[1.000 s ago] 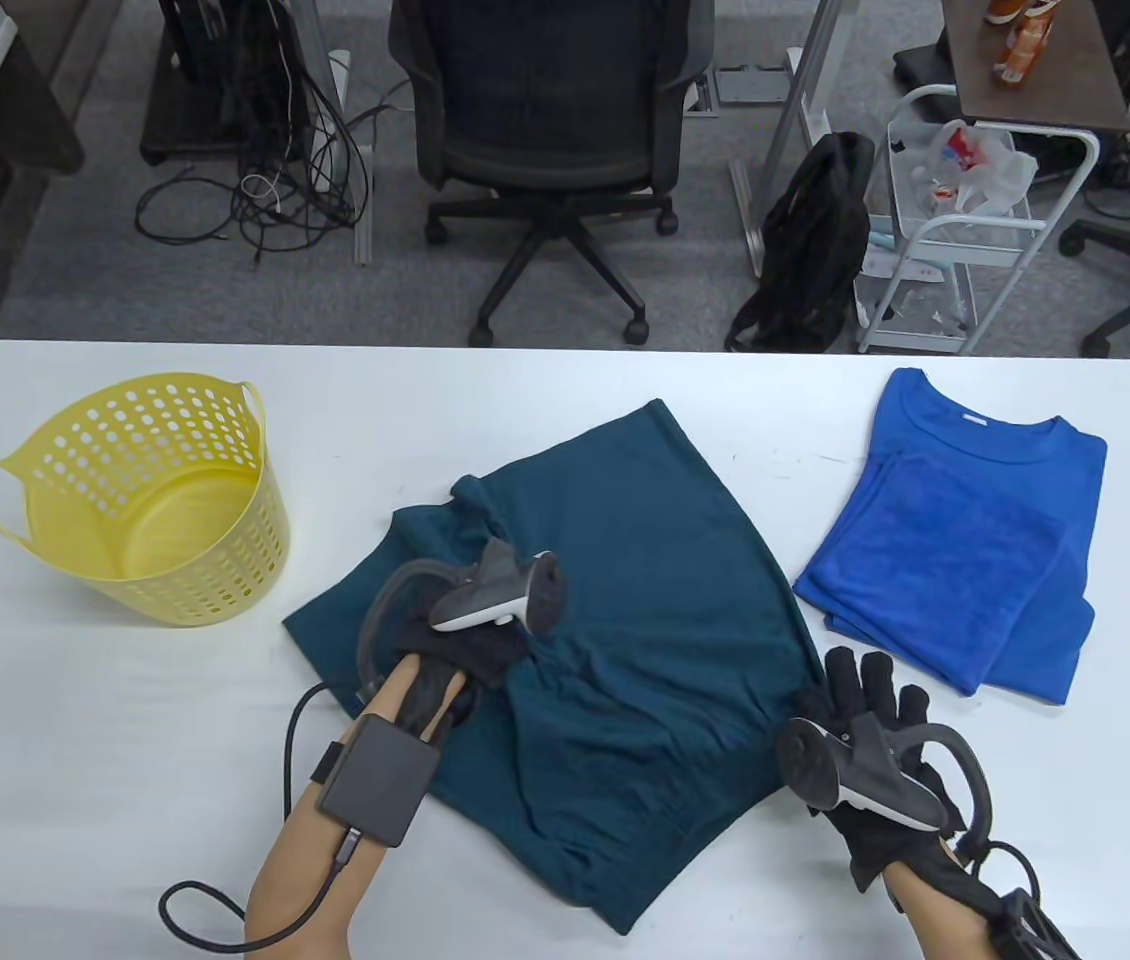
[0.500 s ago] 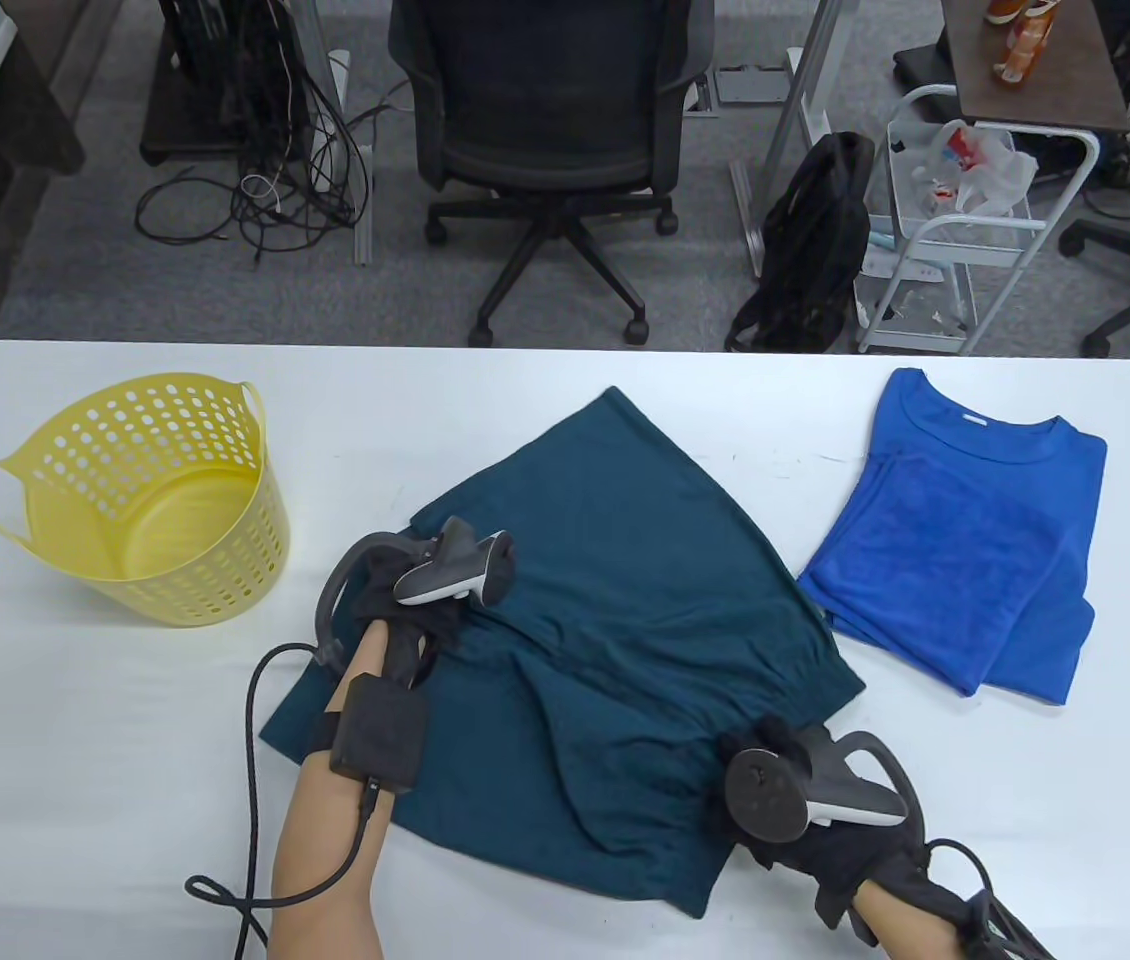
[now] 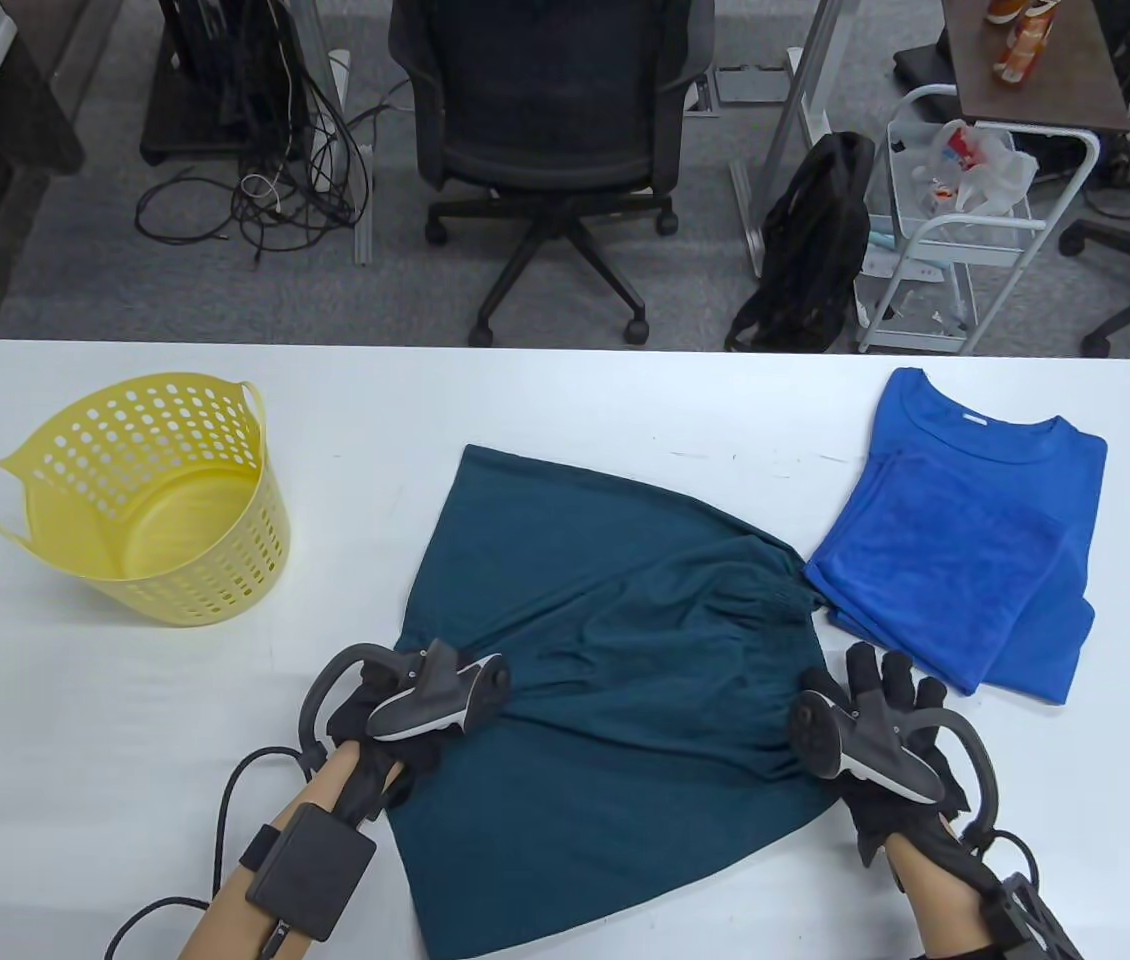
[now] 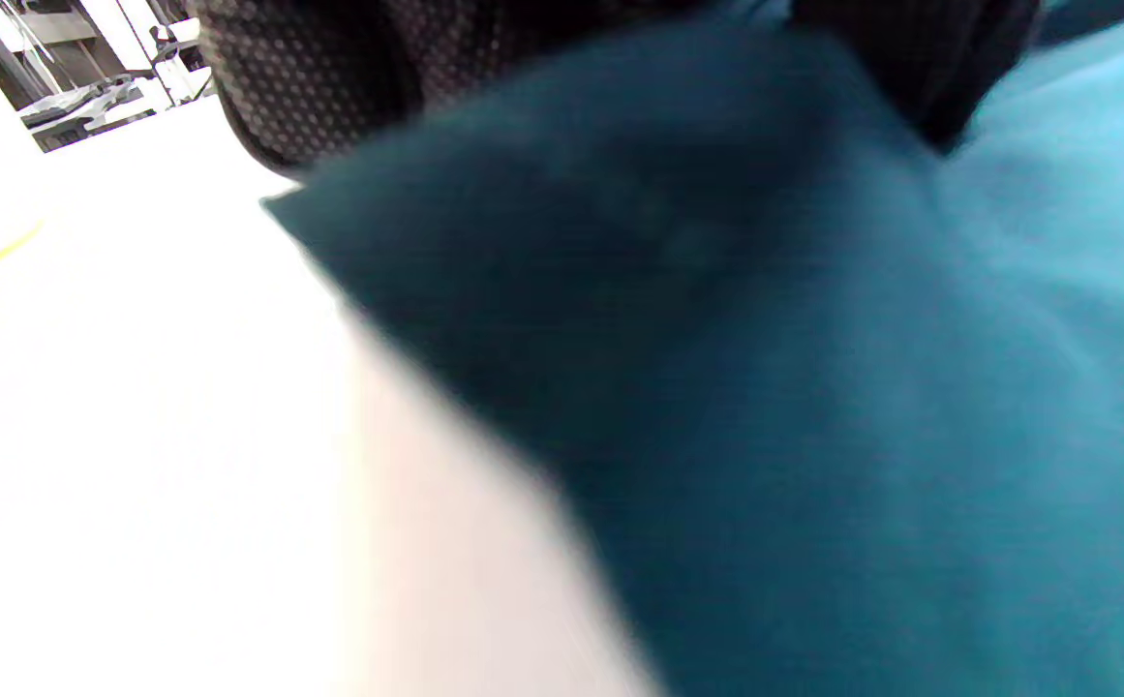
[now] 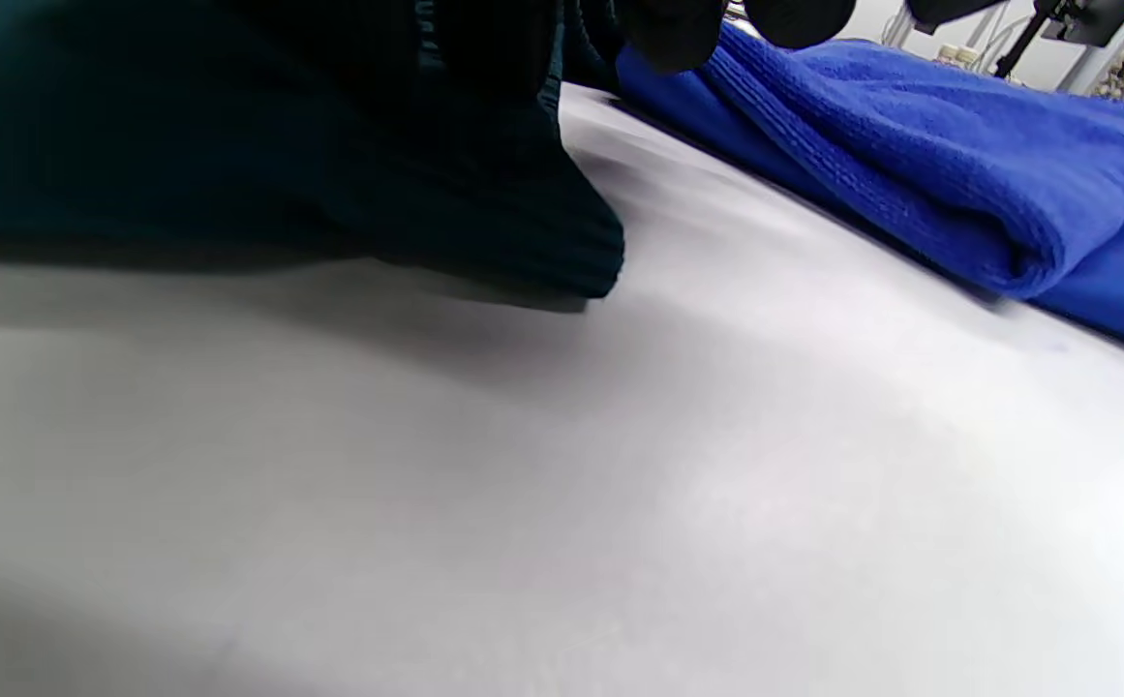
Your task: Fold and stack clothes and towels from laundry basket
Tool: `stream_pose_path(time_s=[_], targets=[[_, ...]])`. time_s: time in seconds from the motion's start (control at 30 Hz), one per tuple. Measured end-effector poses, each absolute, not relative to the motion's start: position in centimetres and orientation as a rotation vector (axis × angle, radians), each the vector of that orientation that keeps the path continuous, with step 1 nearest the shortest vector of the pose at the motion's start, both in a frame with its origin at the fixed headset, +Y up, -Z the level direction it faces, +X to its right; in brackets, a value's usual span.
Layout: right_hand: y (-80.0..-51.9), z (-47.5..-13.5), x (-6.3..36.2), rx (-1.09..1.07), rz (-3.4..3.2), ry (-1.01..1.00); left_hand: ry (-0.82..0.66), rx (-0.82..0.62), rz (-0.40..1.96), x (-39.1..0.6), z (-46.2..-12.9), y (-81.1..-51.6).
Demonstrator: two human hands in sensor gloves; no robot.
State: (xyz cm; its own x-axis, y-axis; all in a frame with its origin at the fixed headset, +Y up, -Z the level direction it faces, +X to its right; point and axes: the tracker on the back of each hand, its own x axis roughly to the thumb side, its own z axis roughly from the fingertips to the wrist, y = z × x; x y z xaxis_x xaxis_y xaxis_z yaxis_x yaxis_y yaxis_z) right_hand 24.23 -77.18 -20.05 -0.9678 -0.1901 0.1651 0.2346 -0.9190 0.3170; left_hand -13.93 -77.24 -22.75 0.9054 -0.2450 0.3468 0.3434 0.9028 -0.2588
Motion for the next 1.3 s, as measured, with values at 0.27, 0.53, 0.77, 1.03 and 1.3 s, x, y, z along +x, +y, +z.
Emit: stream_pose_path(time_s=[0.27,0.53,0.77,1.03,1.3], targets=[[-77.4,-19.6,23.7,-0.299,-2.902,-0.502,-0.220,-0.308,-0.233,-16.1,-21.6,-77.5],[-76.3,-19.6,25.0,-0.367,-3.026,-0.441,-0.136,-0.374,-0.199,-17.0,-23.6,-76.7],[-75.3,-19.6,26.6,-0.620,-3.094,-0.704,-0.549,-0.385,0.009,-19.0,-17.6,-75.0],[-77.6,-20.1,25.9,-0.567,-2.975,-0.658,-0.508,-0.311,0.015,-19.0,-16.5,-78.6],[-76.1,-20.7,29.5,-0.790,-3.968,-0.368,-0.297,-0.513,1.225,-22.8,-19.0,-76.9]])
